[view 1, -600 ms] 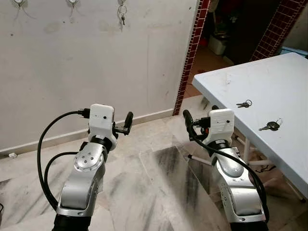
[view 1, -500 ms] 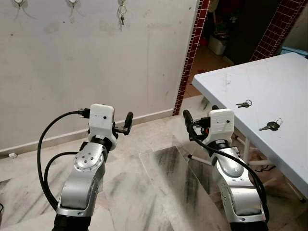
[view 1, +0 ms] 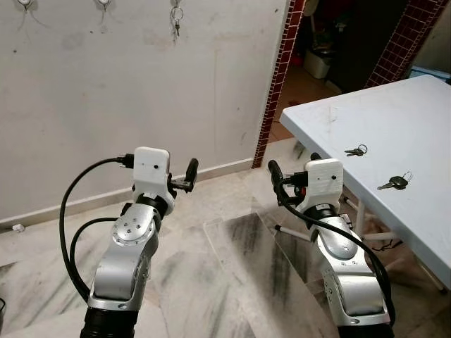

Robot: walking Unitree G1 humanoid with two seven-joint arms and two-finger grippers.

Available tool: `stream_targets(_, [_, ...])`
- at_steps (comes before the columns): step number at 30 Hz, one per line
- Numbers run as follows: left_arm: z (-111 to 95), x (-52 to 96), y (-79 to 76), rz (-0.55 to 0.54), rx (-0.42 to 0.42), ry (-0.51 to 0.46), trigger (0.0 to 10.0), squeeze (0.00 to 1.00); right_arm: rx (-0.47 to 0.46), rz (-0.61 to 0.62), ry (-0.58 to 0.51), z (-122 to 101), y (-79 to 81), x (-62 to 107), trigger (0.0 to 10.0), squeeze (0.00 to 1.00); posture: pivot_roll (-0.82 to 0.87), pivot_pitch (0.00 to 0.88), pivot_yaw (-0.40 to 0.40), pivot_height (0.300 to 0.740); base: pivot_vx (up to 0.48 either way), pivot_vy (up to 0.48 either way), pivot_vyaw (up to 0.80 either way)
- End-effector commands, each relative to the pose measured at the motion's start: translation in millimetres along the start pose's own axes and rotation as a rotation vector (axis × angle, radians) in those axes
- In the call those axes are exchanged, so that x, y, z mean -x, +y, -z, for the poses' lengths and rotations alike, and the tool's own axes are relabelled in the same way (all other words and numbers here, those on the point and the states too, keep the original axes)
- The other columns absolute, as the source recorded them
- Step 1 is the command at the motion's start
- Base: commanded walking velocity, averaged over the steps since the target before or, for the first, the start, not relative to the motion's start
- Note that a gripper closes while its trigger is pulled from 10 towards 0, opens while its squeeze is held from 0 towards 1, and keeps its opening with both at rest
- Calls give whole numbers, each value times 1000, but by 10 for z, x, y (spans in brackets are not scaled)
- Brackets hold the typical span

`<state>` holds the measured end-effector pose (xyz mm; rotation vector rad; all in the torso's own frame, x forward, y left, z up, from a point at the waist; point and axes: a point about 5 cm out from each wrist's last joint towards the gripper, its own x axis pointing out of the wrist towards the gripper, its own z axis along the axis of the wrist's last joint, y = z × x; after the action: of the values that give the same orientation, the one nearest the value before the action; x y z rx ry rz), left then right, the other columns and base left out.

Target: Hang keys on a hook

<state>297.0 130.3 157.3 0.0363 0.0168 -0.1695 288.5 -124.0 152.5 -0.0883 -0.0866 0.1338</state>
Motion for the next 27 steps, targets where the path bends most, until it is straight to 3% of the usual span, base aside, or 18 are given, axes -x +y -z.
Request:
stream_targets(1, [14, 1, -3, -5, -1, 6, 10000, 0, 4, 10, -15, -33, -31, 5, 10000, 0, 171, 23, -61, 740, 0, 0, 0])
stream_targets(12, [20, 0, -4, -5, 0, 6, 10000, 0, -2, 15, -2, -14, -28, -3, 10000, 0, 172, 25, -61, 740, 0, 0, 0])
stream_targets(27, [22, 5, -24, 19, -17, 2, 10000, 0, -2, 10, -4, -14, -16, -12, 10000, 0, 176, 15, -62, 740, 0, 0, -660])
